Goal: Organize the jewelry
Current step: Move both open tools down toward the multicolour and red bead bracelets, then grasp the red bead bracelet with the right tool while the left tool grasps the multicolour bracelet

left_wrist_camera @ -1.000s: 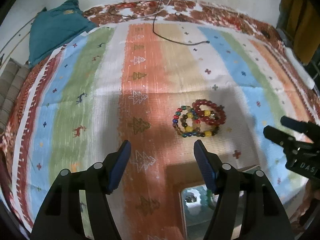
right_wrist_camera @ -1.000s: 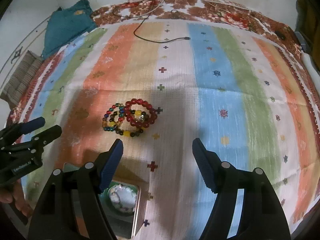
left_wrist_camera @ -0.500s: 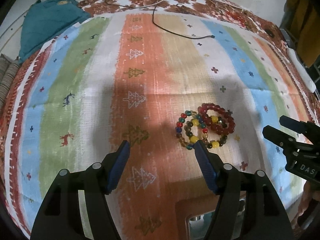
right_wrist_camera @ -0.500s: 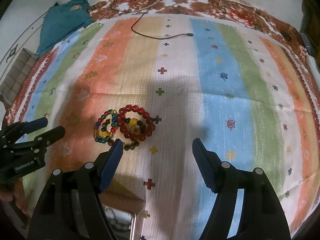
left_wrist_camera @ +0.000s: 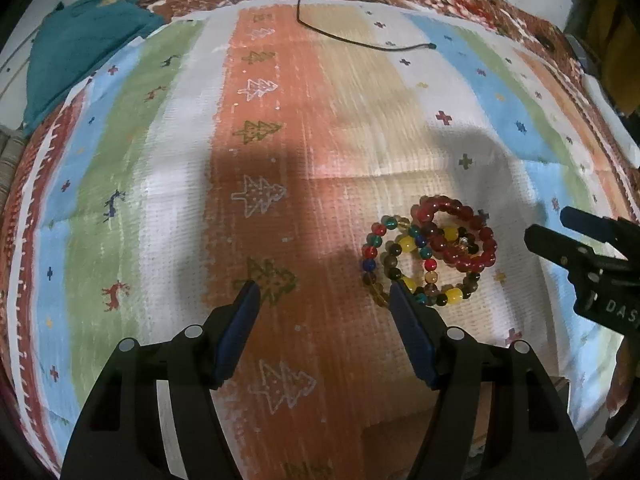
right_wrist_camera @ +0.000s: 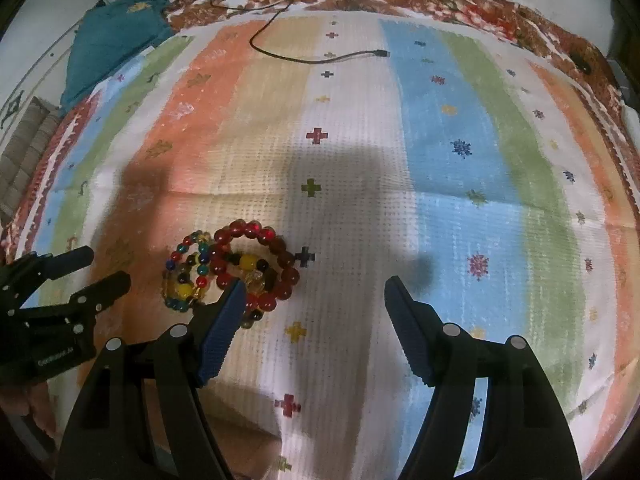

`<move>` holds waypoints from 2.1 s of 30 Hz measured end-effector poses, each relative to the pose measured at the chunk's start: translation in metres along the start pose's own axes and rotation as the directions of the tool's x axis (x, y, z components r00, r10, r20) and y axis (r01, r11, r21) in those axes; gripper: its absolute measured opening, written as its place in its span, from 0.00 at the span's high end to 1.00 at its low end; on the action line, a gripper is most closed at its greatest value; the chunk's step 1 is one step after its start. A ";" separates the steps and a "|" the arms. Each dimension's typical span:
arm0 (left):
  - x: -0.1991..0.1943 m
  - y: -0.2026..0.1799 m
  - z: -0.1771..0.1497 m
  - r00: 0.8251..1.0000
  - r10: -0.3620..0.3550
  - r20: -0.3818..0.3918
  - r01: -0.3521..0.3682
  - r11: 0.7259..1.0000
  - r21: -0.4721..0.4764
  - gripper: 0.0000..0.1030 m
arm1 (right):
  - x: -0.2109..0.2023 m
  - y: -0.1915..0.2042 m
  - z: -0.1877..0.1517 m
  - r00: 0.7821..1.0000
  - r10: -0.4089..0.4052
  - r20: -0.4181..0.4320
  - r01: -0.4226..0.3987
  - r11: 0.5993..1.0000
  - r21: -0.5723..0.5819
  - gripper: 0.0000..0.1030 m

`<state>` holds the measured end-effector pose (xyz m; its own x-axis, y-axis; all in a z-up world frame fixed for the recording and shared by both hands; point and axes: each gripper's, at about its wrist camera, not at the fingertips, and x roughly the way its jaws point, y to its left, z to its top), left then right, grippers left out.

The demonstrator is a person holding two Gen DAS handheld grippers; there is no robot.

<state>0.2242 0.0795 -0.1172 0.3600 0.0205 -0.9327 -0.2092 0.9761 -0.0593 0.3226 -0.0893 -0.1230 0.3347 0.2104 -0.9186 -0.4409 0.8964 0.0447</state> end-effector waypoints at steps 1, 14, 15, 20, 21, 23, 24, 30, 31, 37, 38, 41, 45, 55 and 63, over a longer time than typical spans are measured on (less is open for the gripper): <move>0.002 0.000 0.001 1.000 0.003 -0.005 -0.003 1.000 0.004 0.35 | 0.002 0.000 0.001 1.000 0.001 -0.002 -0.001 1.000 0.003 0.31; 0.024 -0.005 0.007 0.999 0.022 -0.048 -0.020 0.999 0.043 0.35 | 0.029 0.002 0.013 0.999 -0.019 -0.037 0.018 1.000 -0.004 0.31; 0.026 -0.006 0.007 0.999 0.022 -0.050 -0.020 0.999 0.046 0.35 | 0.030 0.002 0.013 0.999 -0.019 -0.039 0.018 1.000 -0.005 0.31; 0.035 -0.008 0.010 0.997 0.031 -0.065 -0.027 0.998 0.054 0.35 | 0.041 0.005 0.016 0.998 -0.031 -0.057 0.029 0.999 -0.020 0.31; 0.037 -0.008 0.011 0.997 0.033 -0.069 -0.029 0.998 0.056 0.35 | 0.044 0.006 0.016 0.998 -0.035 -0.061 0.033 0.999 -0.024 0.31; 0.040 -0.008 0.013 0.997 0.029 -0.070 -0.025 0.998 0.059 0.35 | 0.048 0.007 0.017 0.997 -0.042 -0.066 0.040 0.999 -0.031 0.31; 0.040 -0.008 0.013 0.997 0.028 -0.070 -0.023 0.998 0.060 0.35 | 0.050 0.008 0.018 0.997 -0.047 -0.067 0.044 0.998 -0.034 0.31; 0.049 -0.016 0.014 0.996 0.040 -0.083 -0.031 0.994 0.104 0.35 | 0.061 0.014 0.019 0.994 -0.075 -0.076 0.069 0.995 -0.076 0.39; 0.050 -0.018 0.013 0.995 0.049 -0.083 -0.040 0.992 0.116 0.35 | 0.062 0.014 0.019 0.994 -0.078 -0.077 0.072 0.994 -0.078 0.39; 0.055 -0.023 0.012 0.993 0.076 -0.092 -0.064 0.991 0.121 0.39 | 0.066 0.018 0.018 0.991 -0.114 -0.071 0.104 0.985 -0.134 0.53; 0.055 -0.022 0.013 0.992 0.079 -0.094 -0.068 0.991 0.115 0.45 | 0.065 0.017 0.018 0.991 -0.113 -0.072 0.102 0.985 -0.136 0.58; 0.055 -0.018 0.014 0.992 0.086 -0.094 -0.077 0.993 0.093 0.65 | 0.064 0.014 0.018 0.991 -0.111 -0.075 0.100 0.986 -0.134 0.80; 0.054 -0.017 0.014 0.991 0.094 -0.095 -0.085 0.992 0.096 0.84 | 0.064 0.015 0.016 0.991 -0.117 -0.067 0.106 0.982 -0.154 0.86; 0.032 -0.005 0.011 0.994 0.060 -0.088 -0.055 0.997 0.059 0.91 | 0.037 0.013 0.014 0.997 -0.068 -0.036 0.063 0.990 -0.123 0.86; 0.002 -0.011 0.010 1.000 -0.001 -0.031 0.002 0.999 0.035 0.91 | 0.000 0.011 0.009 1.000 -0.024 0.015 0.025 0.995 -0.092 0.86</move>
<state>0.2365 0.0712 -0.1144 0.3317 0.0132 -0.9433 -0.1763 0.9832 -0.0483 0.3254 -0.0757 -0.1193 0.3578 0.1951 -0.9132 -0.5073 0.8617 -0.0146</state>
